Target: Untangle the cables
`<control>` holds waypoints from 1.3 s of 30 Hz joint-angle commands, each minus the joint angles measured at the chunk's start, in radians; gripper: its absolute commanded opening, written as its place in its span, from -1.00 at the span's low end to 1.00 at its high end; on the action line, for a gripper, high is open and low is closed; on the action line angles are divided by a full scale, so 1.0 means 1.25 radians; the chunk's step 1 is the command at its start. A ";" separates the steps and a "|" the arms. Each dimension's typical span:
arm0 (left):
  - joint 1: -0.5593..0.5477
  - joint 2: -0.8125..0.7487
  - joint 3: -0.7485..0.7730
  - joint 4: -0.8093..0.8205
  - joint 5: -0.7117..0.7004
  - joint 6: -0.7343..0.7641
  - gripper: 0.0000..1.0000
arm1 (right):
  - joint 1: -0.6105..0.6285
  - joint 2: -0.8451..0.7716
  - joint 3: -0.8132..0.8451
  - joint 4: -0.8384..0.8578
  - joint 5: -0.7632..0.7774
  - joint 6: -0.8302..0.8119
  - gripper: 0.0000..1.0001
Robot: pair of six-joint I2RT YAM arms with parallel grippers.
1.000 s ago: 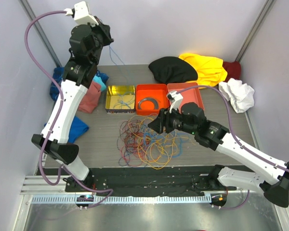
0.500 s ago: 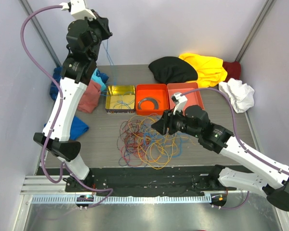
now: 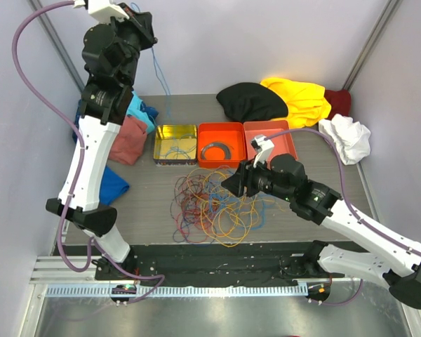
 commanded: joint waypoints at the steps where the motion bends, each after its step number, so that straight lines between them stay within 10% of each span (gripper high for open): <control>1: 0.005 -0.016 -0.005 0.028 0.008 0.003 -1.00 | 0.005 -0.029 -0.006 0.012 0.011 -0.001 0.05; 39: 0.004 0.027 0.053 0.046 0.045 -0.048 -0.99 | 0.005 -0.025 -0.025 0.015 0.012 -0.004 0.03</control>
